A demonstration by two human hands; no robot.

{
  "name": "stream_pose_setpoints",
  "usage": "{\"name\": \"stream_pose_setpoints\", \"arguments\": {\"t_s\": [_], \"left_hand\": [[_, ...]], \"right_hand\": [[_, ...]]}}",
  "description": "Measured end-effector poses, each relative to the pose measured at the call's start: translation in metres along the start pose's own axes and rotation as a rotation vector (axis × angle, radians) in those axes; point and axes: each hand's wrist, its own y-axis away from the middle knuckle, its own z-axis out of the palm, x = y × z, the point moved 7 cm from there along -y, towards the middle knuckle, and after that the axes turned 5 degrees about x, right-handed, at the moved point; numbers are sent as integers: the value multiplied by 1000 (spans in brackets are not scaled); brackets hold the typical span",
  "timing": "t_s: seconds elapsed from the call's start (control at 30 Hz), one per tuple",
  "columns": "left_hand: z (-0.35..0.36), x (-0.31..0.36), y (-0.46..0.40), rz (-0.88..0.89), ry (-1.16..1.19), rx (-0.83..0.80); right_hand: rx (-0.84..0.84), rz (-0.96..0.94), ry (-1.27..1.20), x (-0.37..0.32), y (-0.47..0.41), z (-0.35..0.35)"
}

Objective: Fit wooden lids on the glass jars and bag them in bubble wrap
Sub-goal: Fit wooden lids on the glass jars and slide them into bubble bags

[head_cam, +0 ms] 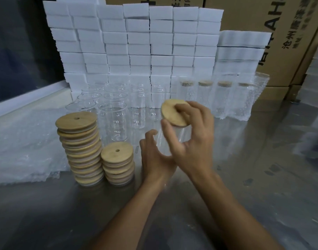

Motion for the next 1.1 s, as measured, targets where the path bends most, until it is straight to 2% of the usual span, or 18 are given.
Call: {"name": "stream_pose_setpoints", "arguments": {"t_s": [0.2,0.47,0.7,1.0,1.1], "left_hand": [[14,6,5,52,-39,-79],[8,23,11,145,-108,-56],[4,23,11,75,-37,-76],[-8,37,9,293,-350,-26],[-9,37,7,290,-351,-82]], "right_hand": [[5,235,-98,41,-7,-15],[-13,517,-246,76,-6,-14],[-53,570,-377,80,-5,-9],[-19,773,-512,95,8,0],[-18,907,-588,105,12,4]]}}
